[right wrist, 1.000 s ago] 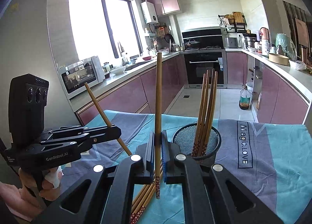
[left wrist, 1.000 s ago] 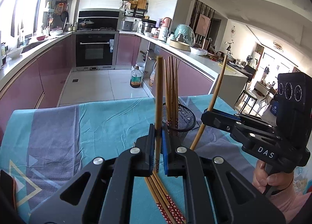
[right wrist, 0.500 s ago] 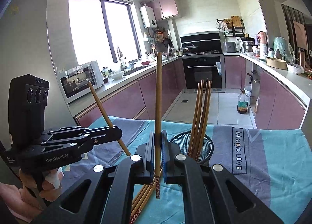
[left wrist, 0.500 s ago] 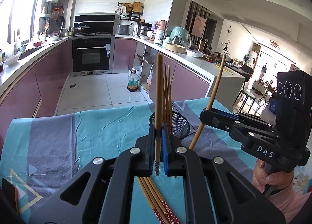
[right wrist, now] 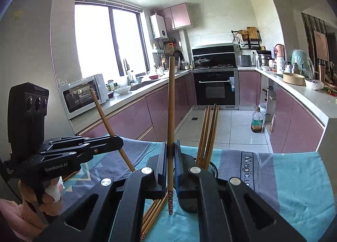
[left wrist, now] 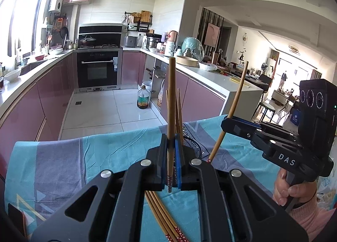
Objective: Organize utensils
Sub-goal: 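Lift the left tool's chopstick upright over the cup while the right tool carries its chopstick there, then lower both chopsticks into the mesh cup and open both tools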
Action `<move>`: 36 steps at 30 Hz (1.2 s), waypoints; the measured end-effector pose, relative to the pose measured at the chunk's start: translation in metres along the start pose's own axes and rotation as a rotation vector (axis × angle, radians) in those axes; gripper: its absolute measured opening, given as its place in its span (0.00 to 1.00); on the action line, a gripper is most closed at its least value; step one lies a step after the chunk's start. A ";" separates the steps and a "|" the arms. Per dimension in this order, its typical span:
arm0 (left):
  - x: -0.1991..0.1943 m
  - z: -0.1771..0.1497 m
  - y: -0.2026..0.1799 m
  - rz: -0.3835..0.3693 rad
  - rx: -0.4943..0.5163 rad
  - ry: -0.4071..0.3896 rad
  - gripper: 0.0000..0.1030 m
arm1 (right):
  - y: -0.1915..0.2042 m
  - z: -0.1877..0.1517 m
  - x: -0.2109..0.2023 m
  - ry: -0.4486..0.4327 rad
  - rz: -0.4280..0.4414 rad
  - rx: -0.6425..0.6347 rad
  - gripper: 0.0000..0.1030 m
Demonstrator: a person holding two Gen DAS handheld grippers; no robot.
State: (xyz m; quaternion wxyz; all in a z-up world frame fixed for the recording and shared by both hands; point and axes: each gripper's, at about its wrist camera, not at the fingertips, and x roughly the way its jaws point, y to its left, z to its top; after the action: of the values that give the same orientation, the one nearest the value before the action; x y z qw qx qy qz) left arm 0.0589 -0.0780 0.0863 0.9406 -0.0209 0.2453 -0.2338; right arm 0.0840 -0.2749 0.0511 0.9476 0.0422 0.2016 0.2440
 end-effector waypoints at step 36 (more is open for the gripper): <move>0.046 0.039 -0.032 -0.018 0.038 0.003 0.07 | -0.029 0.017 0.039 0.004 -0.073 0.015 0.05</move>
State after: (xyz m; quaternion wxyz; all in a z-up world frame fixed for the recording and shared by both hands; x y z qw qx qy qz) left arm 0.0986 -0.1300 0.1047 0.9383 -0.0048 0.2418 -0.2471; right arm 0.1352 -0.2809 0.0475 0.9551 0.0416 0.2070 0.2079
